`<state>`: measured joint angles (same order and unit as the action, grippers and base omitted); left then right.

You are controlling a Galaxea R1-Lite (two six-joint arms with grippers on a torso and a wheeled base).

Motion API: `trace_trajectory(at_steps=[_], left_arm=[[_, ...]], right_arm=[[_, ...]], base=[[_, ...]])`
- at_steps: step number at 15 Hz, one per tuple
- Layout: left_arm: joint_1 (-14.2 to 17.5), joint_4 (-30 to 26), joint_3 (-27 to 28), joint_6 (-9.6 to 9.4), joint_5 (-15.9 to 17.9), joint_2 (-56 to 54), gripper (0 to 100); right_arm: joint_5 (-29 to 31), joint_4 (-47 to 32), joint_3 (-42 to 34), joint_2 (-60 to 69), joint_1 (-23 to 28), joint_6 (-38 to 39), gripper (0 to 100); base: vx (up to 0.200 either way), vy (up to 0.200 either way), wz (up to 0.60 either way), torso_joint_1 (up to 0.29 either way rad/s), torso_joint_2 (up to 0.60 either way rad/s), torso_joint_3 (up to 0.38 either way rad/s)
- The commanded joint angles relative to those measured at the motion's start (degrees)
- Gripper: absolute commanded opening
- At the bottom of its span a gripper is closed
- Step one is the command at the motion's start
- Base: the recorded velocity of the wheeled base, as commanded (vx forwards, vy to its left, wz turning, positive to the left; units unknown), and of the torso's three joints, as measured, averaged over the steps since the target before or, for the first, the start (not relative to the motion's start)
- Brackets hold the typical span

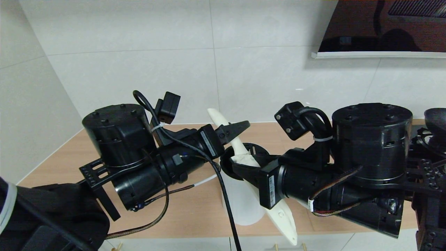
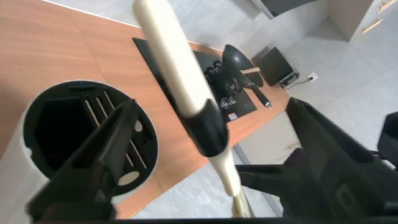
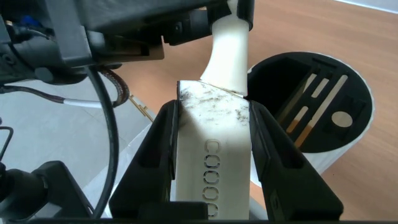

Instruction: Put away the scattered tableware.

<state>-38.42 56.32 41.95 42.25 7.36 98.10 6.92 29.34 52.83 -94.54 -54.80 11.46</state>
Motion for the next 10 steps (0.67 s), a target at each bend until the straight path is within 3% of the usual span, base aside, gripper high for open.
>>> trace_trajectory(at_steps=[1, 10], left_arm=[[-0.07, 0.02, -0.02, 0.02, 0.02, -0.1, 0], [-0.07, 0.11, -0.02, 0.02, 0.02, -0.28, 0]], right_arm=[[0.02, 0.1, -0.01, -0.21, 0.04, -0.03, 0], [0.02, 0.1, -0.01, -0.3, 0.04, -0.03, 0]], base=[[0.0, 0.0, 0.0, 0.0, 0.0, 0.0], [0.0, 0.0, 0.0, 0.0, 0.0, 0.0]])
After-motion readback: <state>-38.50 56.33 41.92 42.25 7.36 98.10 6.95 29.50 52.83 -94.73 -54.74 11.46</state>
